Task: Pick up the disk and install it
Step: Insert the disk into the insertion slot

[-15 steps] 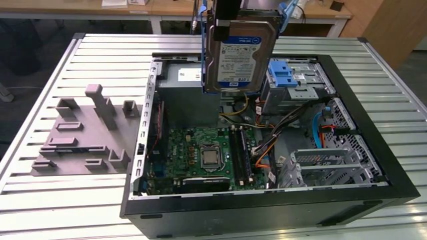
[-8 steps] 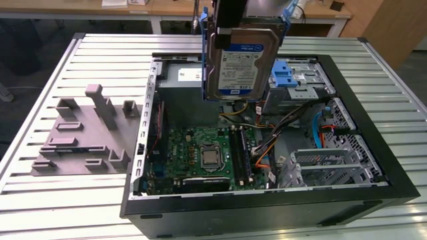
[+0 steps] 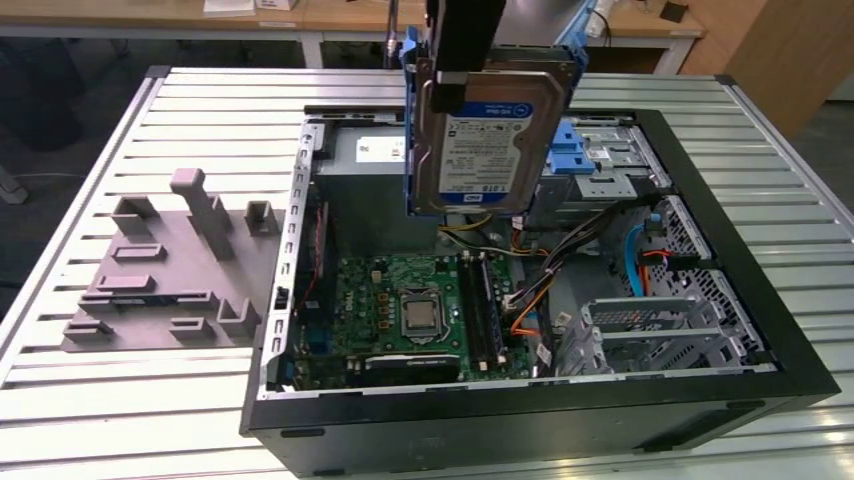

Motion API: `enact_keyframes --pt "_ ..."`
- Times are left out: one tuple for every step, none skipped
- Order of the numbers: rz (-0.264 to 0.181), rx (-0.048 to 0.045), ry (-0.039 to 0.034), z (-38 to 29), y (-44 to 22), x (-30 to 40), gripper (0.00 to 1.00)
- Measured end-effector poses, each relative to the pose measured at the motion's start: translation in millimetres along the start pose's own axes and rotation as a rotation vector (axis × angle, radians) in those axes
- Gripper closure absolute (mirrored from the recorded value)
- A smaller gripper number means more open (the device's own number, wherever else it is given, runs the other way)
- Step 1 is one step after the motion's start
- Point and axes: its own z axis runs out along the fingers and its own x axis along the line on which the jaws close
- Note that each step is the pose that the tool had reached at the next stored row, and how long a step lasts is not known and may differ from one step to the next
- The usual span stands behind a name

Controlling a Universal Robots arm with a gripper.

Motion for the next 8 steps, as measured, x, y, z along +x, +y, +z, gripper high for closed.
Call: enact_keyframes --pt "0.0 0.0 0.0001 0.0 -1.2 1.3 0.64" --pt "0.0 0.0 0.0001 0.1 -2.7 2.4 0.64" --pt "0.0 0.0 0.0 0.3 -4.6 3.2 0.64" --pt "0.0 0.0 0.0 0.3 -6.3 4.1 0.64" --pt "0.0 0.0 0.0001 0.4 -7.6 5.0 0.64" --pt "0.0 -0.0001 0.0002 0.5 -8.2 6.5 0.64" --pt "0.0 -0.0001 0.0002 0.7 -8.3 8.6 0.64" --pt "0.0 -0.0001 0.0001 1.0 -8.4 11.5 0.64"
